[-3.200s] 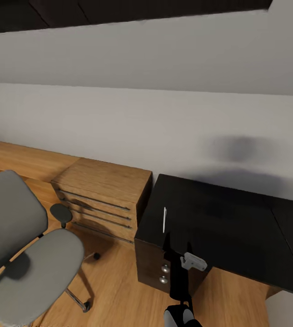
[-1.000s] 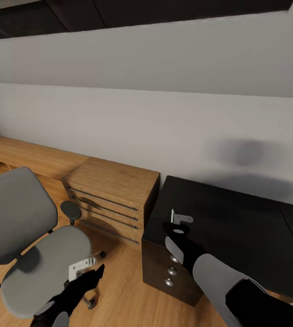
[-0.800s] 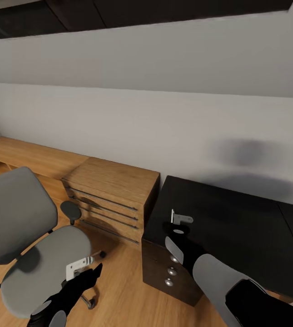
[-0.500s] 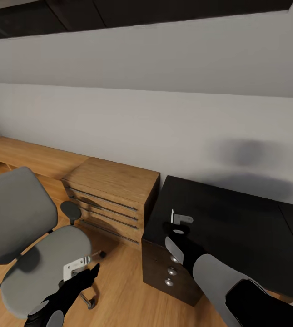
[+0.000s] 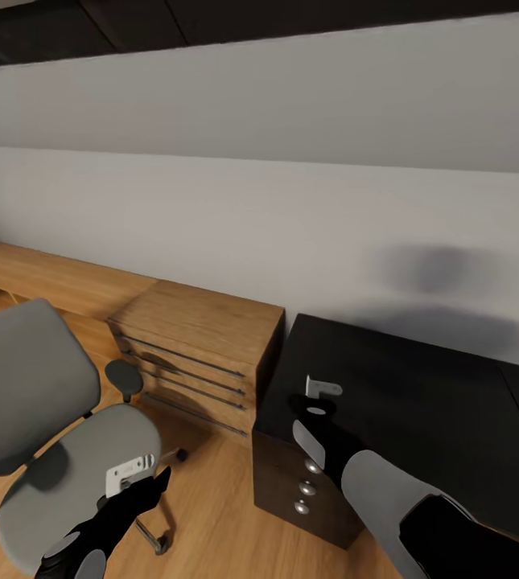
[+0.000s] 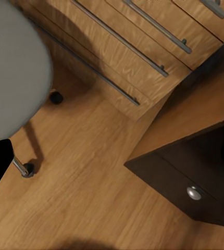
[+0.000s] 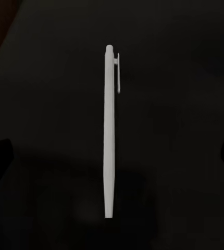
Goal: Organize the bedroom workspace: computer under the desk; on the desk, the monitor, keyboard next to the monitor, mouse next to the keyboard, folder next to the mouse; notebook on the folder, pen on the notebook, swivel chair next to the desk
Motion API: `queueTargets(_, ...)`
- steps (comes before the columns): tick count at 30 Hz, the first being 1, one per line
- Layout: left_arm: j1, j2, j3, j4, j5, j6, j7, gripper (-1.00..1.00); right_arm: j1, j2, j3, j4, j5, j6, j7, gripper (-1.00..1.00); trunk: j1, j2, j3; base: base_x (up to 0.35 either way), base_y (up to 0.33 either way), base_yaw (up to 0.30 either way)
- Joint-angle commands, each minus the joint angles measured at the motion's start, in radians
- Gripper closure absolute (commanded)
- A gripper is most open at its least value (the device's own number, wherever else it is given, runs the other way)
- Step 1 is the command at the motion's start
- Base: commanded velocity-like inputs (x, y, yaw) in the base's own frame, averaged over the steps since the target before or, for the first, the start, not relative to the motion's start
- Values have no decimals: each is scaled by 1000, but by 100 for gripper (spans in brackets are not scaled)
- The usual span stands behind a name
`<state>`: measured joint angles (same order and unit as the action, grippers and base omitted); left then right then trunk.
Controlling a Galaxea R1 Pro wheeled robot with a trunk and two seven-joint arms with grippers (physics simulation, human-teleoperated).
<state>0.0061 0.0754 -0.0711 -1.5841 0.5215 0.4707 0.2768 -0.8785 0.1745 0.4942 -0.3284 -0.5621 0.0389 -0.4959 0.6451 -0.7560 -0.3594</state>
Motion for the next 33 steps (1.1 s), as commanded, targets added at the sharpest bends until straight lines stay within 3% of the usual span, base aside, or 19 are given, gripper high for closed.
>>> queueTargets(1, 0, 1, -2, -2, 11, 2, 10, -100, -1, 0, 7, 0, -3, 4, -7, -100, 0, -1, -1, 101, 6, 0)
queueTargets(15, 0, 1, -3, -2, 11, 2, 9, -100, -1, 0, 9, 17, 31, 14, -8, -100, 0, -1, -1, 149, 37, 0)
queueTargets(33, 0, 1, 2, -34, 12, -7, 3, -100, -1, 0, 6, 63, 63, 177, -11, -100, 8, -15, -7, 19, 17, 0)
